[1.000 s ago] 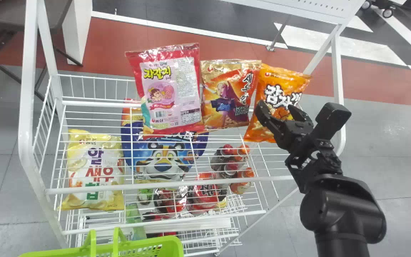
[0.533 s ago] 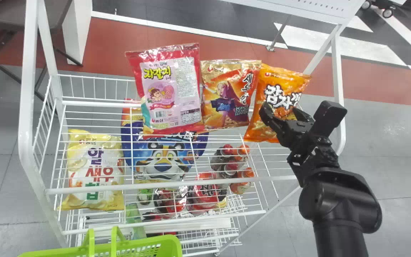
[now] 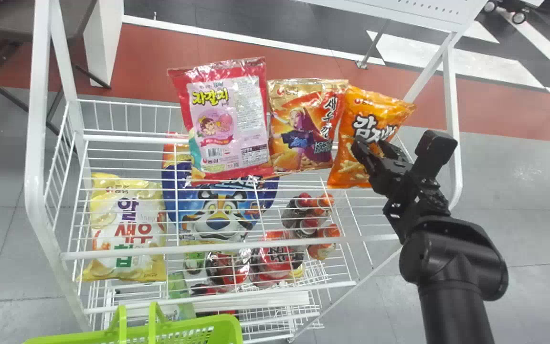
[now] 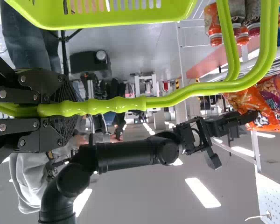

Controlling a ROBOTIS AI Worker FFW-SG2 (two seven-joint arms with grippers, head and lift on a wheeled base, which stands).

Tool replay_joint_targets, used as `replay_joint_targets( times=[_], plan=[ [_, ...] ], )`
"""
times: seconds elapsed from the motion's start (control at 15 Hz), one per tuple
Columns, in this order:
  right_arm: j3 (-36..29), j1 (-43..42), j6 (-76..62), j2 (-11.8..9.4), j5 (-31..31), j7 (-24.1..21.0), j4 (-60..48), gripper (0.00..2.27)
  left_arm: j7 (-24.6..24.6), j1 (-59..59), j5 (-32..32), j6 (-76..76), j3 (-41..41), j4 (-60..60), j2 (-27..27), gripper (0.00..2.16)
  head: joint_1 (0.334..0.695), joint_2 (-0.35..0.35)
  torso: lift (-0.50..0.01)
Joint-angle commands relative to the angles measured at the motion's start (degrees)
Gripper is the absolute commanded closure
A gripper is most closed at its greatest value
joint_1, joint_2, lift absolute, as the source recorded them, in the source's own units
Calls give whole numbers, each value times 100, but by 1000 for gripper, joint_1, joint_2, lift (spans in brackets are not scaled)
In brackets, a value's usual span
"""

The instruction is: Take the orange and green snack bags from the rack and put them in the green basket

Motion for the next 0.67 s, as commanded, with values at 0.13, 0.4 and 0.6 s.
replay_joint_targets(
  times=[0.13,0.4,0.6],
  plan=[
    [3,289,-249,69,-71,-29,-319,2246,8,0,0,31,1,-8,9,1997,695,-350,0],
    [-15,579,-196,157,-202,-645,-811,2246,-27,9,18,31,1,-8,9,1997,695,-350,0],
    [-24,825,-231,183,-290,-812,-1215,2246,-36,18,44,31,9,-17,18,1997,695,-350,0]
  ],
)
